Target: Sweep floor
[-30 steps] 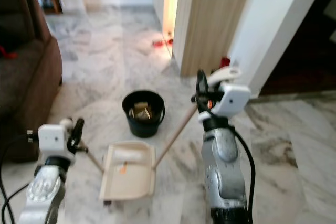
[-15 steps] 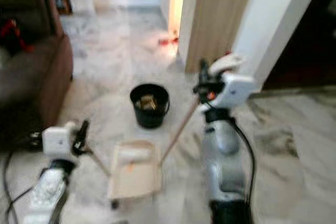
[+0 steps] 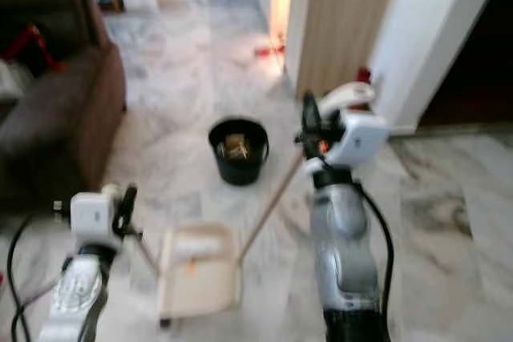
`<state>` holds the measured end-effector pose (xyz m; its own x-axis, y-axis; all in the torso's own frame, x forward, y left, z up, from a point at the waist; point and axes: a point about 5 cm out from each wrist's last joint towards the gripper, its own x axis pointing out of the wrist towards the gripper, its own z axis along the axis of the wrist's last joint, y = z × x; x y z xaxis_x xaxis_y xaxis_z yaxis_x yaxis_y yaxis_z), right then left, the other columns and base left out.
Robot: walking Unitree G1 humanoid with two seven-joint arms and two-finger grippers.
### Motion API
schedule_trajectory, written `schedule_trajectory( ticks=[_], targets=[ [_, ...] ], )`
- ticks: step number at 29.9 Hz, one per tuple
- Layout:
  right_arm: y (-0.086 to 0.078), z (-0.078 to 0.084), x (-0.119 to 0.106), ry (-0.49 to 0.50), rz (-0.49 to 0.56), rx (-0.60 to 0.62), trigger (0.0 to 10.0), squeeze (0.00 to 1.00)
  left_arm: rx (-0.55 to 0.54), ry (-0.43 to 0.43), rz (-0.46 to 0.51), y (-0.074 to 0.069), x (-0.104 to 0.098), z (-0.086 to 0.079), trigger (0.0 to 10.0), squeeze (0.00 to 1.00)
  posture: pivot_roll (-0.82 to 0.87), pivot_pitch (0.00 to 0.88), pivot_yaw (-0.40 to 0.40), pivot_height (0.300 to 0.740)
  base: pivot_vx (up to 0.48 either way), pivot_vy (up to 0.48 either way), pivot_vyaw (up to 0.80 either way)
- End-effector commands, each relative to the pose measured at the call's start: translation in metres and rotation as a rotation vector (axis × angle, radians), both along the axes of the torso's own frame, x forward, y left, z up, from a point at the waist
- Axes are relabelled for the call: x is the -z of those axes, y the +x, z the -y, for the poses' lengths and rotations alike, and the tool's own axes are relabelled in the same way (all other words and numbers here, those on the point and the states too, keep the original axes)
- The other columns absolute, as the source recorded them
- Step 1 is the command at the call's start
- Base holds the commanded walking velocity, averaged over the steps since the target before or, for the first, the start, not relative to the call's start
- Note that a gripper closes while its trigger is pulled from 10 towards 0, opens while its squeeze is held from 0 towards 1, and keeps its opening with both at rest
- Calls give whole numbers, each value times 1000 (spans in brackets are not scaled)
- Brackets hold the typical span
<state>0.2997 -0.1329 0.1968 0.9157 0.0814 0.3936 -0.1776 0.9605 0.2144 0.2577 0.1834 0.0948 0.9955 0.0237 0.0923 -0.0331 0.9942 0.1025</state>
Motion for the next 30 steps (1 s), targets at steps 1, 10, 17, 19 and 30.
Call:
schedule_trajectory(
  ticks=[1,10,17,19,30],
  targets=[
    [-2,-11,-17,42,70,-49,10000,0,-15,8,56,2,-12,-4,10000,0,50,0,-26,740,255,0,463],
    [-3,-16,-21,36,83,-83,10000,0,-21,6,59,2,-12,-4,10000,0,50,0,-29,740,255,0,294],
    [-2,-18,-22,60,81,-98,10000,0,-25,7,59,2,-12,-5,10000,0,53,0,-31,740,252,0,0],
    [-2,-19,-23,61,83,-100,10000,0,-26,7,60,2,-12,-5,10000,0,55,0,-32,740,255,0,0],
    [-2,-20,-25,77,85,-103,10000,0,-27,9,61,2,-12,-5,10000,0,56,0,-33,740,294,0,0]
  ],
)
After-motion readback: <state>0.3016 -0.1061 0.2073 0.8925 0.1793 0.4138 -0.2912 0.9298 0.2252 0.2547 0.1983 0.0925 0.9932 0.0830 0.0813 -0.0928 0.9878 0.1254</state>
